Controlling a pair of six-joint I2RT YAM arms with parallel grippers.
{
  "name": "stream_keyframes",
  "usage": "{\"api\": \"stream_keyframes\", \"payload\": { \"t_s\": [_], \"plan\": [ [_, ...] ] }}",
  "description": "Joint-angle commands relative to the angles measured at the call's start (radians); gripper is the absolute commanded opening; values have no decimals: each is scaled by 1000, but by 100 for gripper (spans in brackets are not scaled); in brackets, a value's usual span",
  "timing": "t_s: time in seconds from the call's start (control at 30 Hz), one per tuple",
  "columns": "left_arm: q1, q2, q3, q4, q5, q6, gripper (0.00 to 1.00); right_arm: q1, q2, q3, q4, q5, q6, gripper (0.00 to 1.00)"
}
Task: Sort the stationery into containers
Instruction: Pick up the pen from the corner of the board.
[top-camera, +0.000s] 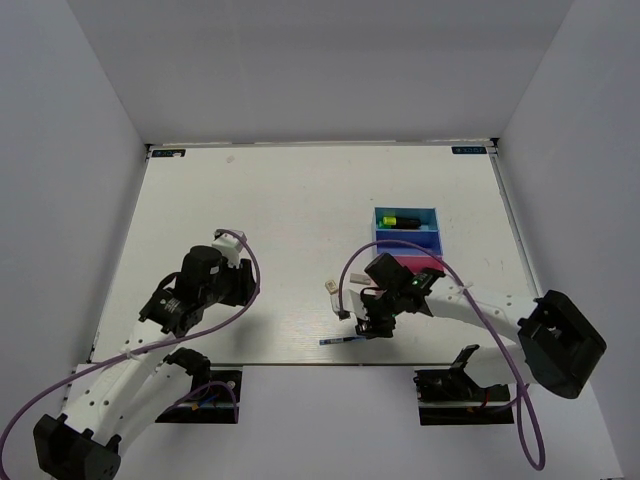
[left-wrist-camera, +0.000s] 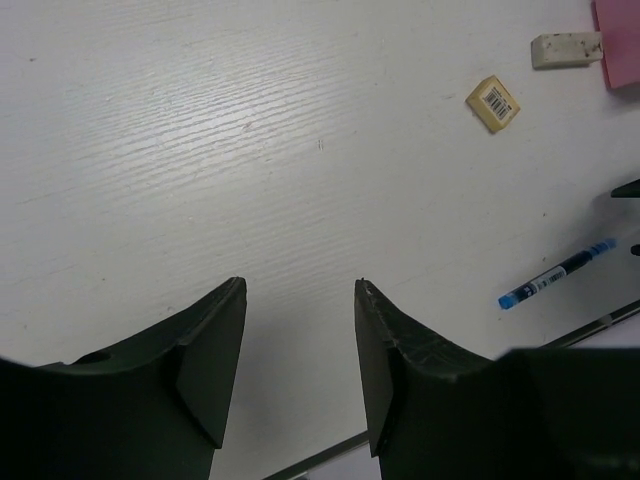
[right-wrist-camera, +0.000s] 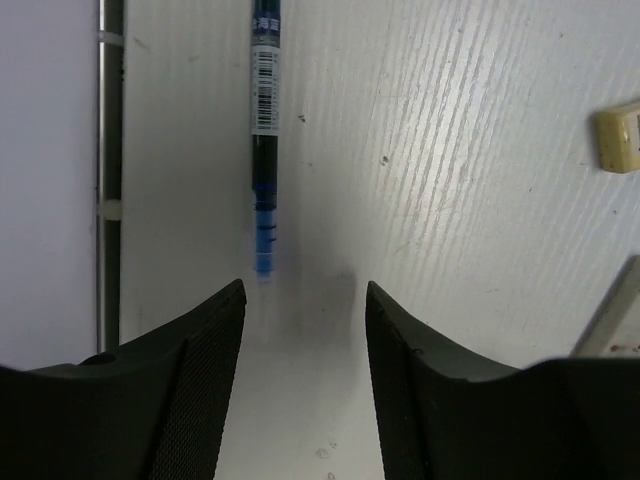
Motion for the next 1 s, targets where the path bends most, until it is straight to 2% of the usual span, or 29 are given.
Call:
{"api": "stream_keyframes", "payload": {
  "t_s": [0.0,0.23,0.5,0.6,0.67,0.77,0.97],
  "plan": [
    [7,-15,15,-2,-20,8,58,35,18,-28,99,79,45,54],
    [7,-13,15,-6,-25,11,58,86,10,-70,130,110,47,54],
    [7,-13,12,-3,-25,13,58,150,56,-52,130,149,59,48],
    [7,-13,9,-5,-30,14,58,175,76,-59,132,171,51,42],
    [6,-18,10,-3,-37,14,58,188,90,-65,130,182,48,32],
    [6,-18,10,-5,-31,16,58,201,107,-81,130,205,38,24],
    [6,-16,7,-5,-36,16,57,216,133,-90,162,275,47,20]
  ]
}}
